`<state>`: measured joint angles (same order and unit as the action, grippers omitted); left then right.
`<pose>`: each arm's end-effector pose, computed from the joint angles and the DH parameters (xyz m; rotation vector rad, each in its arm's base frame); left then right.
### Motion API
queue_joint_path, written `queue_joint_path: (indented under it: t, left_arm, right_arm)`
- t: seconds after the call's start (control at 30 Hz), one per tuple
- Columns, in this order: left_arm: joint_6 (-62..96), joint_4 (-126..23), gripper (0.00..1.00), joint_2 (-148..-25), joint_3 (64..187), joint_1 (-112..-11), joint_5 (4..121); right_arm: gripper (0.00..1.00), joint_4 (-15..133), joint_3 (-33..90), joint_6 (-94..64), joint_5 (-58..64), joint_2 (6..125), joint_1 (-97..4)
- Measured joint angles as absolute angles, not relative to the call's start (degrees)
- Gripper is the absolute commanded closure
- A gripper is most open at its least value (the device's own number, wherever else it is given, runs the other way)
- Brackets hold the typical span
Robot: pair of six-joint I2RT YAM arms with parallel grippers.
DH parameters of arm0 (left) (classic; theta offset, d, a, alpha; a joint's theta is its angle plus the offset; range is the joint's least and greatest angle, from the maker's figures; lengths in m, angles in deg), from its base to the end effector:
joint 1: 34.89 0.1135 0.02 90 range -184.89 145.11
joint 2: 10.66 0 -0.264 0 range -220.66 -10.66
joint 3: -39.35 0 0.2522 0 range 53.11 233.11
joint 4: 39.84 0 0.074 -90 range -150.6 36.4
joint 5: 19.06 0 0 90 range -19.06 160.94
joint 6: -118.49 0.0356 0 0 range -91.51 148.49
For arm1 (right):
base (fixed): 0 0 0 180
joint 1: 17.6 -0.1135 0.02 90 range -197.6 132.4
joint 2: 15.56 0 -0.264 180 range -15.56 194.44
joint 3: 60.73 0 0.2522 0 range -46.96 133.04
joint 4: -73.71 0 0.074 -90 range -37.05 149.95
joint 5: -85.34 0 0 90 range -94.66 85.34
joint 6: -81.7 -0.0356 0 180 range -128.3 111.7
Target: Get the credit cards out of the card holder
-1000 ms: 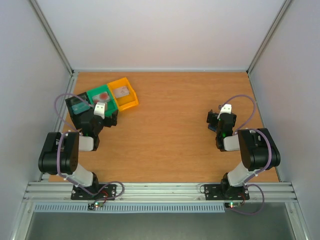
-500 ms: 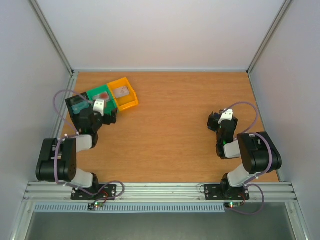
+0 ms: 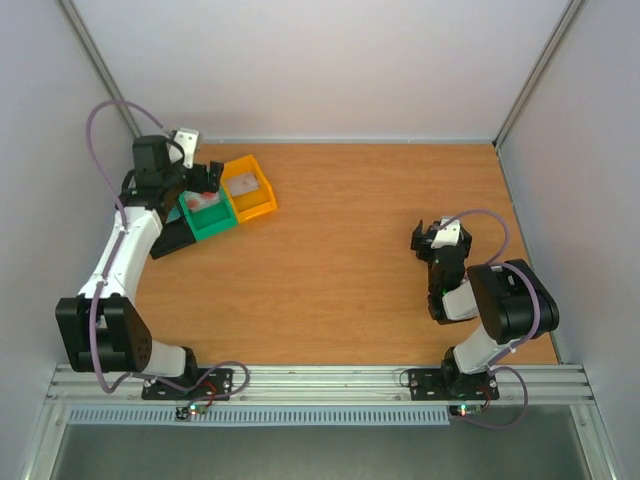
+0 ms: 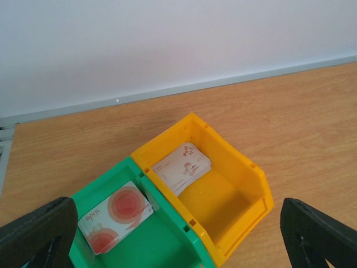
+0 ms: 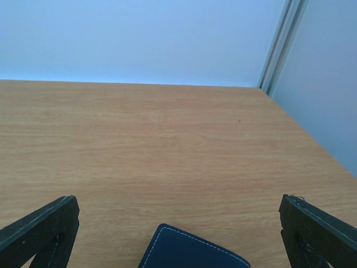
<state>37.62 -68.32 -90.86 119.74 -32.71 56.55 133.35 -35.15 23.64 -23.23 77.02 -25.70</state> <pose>0.3229 0.0034 0.3231 0.2779 2.0316 -0.1365 0.2365 0.0222 0.1313 -0.3544 1.6903 -0.5839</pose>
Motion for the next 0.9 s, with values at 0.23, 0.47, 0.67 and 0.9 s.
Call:
queue_joint_path:
  t: [0.23,0.47,0.67,0.9]
  left_arm:
    - [38.40,-85.56,0.01,-92.02,132.52,-32.71,56.03]
    - [38.12,-92.34,0.00,-92.94,133.70,-32.71,52.62]
    - [38.38,-95.62,0.01,-93.53,134.08,-32.71,52.05]
    - [38.43,-97.82,0.01,-93.53,135.58,-32.71,48.66]
  right_arm:
    - [0.01,123.32,-33.27,25.37,-23.10,70.88,-27.07]
    - [0.02,101.57,-13.77,28.19,-27.84,52.30,-27.97]
    - [0.01,62.84,9.00,18.55,-29.48,51.66,-27.97]
    - [0.02,26.52,23.95,3.86,-28.28,61.96,-27.88]
